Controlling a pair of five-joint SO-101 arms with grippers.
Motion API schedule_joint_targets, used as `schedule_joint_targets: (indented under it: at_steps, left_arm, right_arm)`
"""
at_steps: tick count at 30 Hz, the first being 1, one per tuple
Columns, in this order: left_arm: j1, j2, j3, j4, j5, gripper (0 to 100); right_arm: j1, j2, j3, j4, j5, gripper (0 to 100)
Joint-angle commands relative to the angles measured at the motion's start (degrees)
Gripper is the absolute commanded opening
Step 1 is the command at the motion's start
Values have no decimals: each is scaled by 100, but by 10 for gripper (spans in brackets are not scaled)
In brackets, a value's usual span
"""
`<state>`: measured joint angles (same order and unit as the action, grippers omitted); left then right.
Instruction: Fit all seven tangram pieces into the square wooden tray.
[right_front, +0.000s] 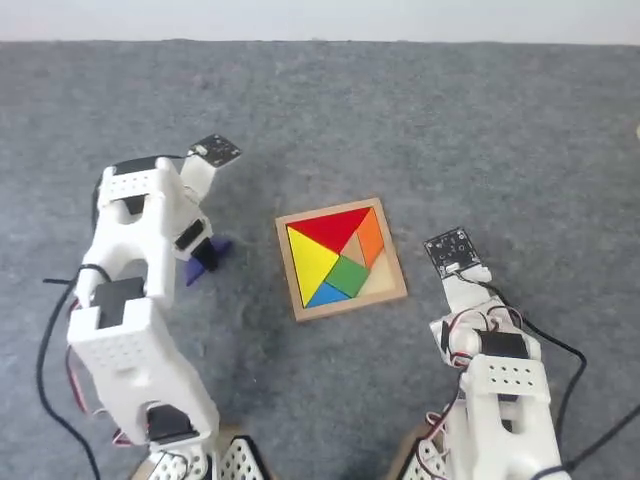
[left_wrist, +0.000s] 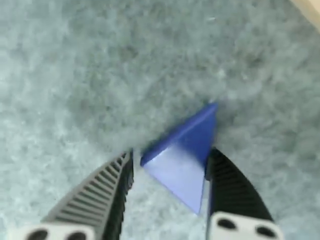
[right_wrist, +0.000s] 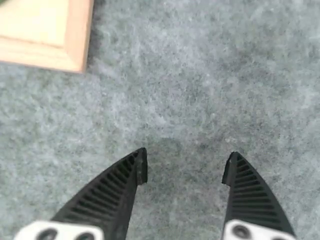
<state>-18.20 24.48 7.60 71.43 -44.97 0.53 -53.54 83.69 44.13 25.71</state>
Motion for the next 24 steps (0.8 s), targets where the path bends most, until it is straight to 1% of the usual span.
schedule_joint_targets:
  at_steps: [1,12,17,21,24]
  left_arm:
    - [-193,-44,-233,193,-97,231]
    - [-79,18,-163,158,-176,227]
    - [176,-26,207,-97,-149,171]
    - [211,-53,242,-62,-132,167]
    - [185,-53,154,88,35,166]
  right_arm:
    - [-22,-154,-62,-84,-9,253]
    - [-22,-154,-62,-84,-9,253]
    - [-22,-154,-62,-84,-9,253]
    - [-22,-154,-62,-84,-9,253]
    - [-22,-154,-62,-84,-9,253]
